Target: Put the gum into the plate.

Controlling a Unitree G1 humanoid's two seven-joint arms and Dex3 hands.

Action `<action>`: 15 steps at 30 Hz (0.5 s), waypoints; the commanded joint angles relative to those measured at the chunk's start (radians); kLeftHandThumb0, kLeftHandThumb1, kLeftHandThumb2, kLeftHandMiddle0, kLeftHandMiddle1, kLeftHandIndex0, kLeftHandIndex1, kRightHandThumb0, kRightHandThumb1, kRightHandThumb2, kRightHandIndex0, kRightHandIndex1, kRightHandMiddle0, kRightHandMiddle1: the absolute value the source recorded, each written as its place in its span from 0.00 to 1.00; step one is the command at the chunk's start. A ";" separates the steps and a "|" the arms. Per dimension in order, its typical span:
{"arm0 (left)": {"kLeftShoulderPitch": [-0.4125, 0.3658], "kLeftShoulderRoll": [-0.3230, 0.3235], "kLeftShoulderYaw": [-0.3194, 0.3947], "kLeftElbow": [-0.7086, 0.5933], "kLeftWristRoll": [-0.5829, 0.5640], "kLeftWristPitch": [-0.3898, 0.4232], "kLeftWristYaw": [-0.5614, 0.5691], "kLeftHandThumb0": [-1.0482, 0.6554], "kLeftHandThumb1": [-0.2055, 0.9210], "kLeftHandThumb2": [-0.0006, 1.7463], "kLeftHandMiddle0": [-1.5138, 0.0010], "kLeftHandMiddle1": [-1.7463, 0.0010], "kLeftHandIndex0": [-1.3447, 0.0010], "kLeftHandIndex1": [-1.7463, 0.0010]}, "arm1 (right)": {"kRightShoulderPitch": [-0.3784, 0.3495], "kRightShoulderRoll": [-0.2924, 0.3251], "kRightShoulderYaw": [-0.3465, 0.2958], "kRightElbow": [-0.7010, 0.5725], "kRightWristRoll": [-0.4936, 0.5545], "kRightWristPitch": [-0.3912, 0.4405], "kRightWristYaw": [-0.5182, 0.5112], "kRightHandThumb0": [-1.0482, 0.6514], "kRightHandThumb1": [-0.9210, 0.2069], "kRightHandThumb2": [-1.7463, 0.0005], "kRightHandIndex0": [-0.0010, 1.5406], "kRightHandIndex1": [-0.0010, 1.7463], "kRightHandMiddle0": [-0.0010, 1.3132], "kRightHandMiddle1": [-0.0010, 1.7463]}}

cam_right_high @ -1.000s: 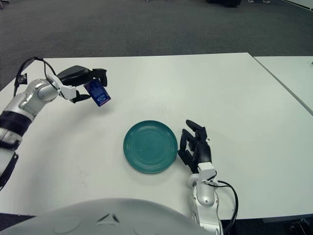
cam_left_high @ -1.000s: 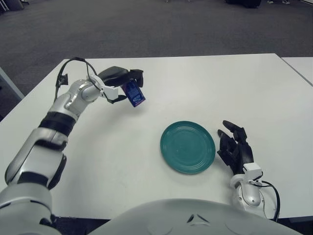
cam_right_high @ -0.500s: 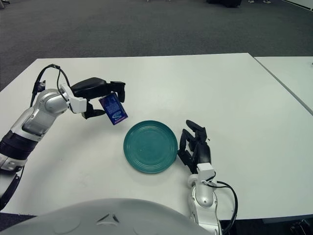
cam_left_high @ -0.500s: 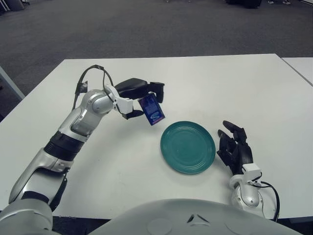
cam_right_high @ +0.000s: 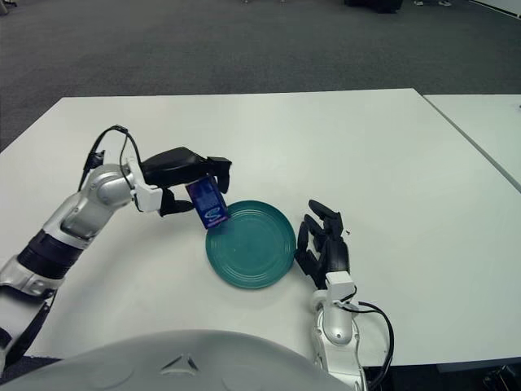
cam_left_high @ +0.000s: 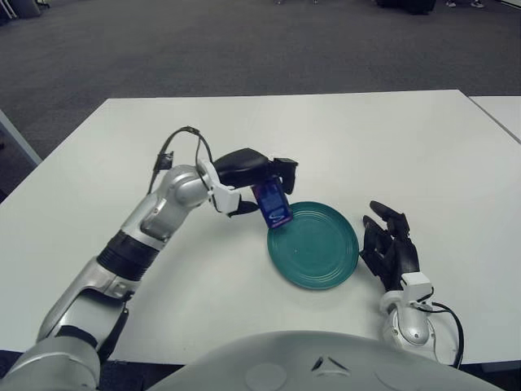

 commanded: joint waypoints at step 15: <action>-0.046 -0.129 -0.109 0.021 0.063 -0.032 -0.030 0.61 0.33 0.79 0.53 0.00 0.47 0.20 | 0.072 0.004 0.026 0.054 -0.015 0.037 -0.020 0.18 0.00 0.56 0.23 0.15 0.00 0.45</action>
